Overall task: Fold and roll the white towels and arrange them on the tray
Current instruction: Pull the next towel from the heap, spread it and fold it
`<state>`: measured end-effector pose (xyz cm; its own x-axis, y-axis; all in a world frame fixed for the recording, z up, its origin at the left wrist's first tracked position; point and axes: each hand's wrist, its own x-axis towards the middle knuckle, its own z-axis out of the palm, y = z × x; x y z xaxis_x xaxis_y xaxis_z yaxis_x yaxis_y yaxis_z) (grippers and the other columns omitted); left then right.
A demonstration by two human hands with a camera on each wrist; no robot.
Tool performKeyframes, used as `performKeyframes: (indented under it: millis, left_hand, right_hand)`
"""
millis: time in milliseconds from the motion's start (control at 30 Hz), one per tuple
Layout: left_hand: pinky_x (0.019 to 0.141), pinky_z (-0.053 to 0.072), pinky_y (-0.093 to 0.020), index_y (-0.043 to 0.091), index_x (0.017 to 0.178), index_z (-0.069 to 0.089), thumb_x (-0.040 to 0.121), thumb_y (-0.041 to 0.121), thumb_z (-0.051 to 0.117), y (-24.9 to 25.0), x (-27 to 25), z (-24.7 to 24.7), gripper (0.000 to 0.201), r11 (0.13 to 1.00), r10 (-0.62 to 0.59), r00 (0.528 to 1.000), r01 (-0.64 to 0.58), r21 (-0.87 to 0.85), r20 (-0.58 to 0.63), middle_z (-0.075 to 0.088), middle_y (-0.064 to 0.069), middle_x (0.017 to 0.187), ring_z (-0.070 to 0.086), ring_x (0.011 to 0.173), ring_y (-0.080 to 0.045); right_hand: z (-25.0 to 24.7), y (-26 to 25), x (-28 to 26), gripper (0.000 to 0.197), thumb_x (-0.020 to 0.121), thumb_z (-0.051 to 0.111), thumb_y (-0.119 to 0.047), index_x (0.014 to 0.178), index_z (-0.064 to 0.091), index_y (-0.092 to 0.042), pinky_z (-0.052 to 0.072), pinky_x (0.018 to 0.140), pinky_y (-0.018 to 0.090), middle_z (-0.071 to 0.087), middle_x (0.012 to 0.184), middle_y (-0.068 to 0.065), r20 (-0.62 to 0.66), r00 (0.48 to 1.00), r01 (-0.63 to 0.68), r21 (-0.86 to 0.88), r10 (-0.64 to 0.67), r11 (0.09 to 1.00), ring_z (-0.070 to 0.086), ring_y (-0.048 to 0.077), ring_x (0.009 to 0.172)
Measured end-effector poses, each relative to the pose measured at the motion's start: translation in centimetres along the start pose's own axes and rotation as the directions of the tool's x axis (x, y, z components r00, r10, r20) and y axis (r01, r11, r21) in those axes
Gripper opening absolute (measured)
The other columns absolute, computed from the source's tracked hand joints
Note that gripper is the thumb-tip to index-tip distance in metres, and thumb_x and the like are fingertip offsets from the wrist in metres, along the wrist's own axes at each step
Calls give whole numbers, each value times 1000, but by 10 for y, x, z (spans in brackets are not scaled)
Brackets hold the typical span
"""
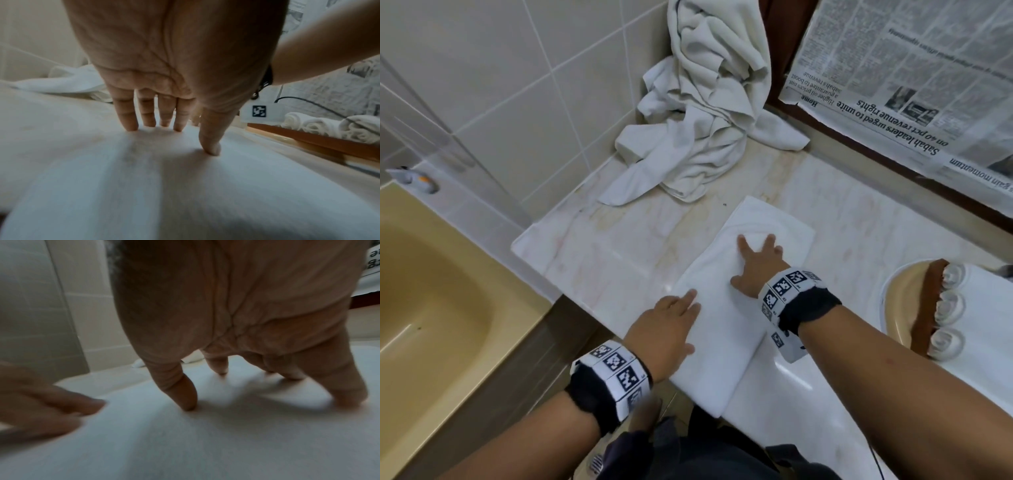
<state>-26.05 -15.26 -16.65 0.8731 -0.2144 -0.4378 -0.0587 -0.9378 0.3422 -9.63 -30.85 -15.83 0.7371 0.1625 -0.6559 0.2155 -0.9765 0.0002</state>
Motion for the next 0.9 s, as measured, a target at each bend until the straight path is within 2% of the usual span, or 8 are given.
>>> performKeyframes:
  millis: [133,200,300,400,533,633,733,900]
  left_hand:
    - [110,35,-36,18,157,10,96,41,56,1,15,-10,80,998,-40,999,39,53,18,-7,5,165,8,148,-20]
    - [111,35,-37,19,158,7,96,45,55,0,14,-8,83,996,-30,998,25,89,50,-11,3,164,5,150,-20]
    - [119,23,-38,30,157,0,92,58,53,-2,12,0,90,995,15,994,-26,97,110,-21,1,162,-5,150,-21]
    - [121,1,-36,36,155,-7,90,66,48,1,15,7,90,986,26,988,-50,157,152,-31,-3,158,-15,150,-24]
    - [120,-1,-41,35,155,-9,92,69,38,18,39,-4,85,967,-35,983,-13,256,182,-33,-4,157,-16,150,-25]
    - [118,10,-45,35,156,-3,97,63,34,31,81,-21,75,952,-30,986,-22,306,166,-25,-6,161,-7,151,-26]
    - [113,21,-48,35,156,3,105,38,30,50,136,-47,58,928,-1,991,-48,370,130,-16,-7,164,5,150,-31]
    - [115,16,-51,29,156,11,106,37,22,91,242,-92,52,863,-33,986,-55,502,165,3,-11,164,16,146,-38]
  right_hand:
    - [18,7,-16,87,96,54,-47,156,-9,-40,11,119,61,-31,161,2,111,908,419,-182,-405,890,-17,24,151]
    - [16,24,-3,88,95,50,-59,155,-12,-44,6,117,63,-32,160,-6,138,868,497,-192,-478,846,-20,21,150]
    - [-17,60,51,86,91,39,-72,154,-11,-43,10,118,62,-25,163,-5,-74,962,248,-165,-263,955,-13,25,152]
    - [-54,87,87,85,91,43,-70,156,-4,-41,9,119,61,-20,165,4,-132,987,88,-40,-92,995,-10,31,152]
    - [-73,100,81,81,96,49,-58,158,2,-36,3,121,55,-18,165,9,-291,951,91,-53,-103,994,-13,32,152]
    - [-74,107,53,68,98,51,-49,156,24,-27,18,121,45,14,165,9,-363,928,160,185,-84,970,18,26,151]
    - [-60,117,10,48,97,56,-45,140,50,-24,43,102,37,46,143,7,-370,929,146,360,-2,922,52,25,124]
    - [-7,104,-62,32,95,56,-36,125,60,-25,46,93,36,51,126,3,-372,927,196,364,-51,911,53,25,114]
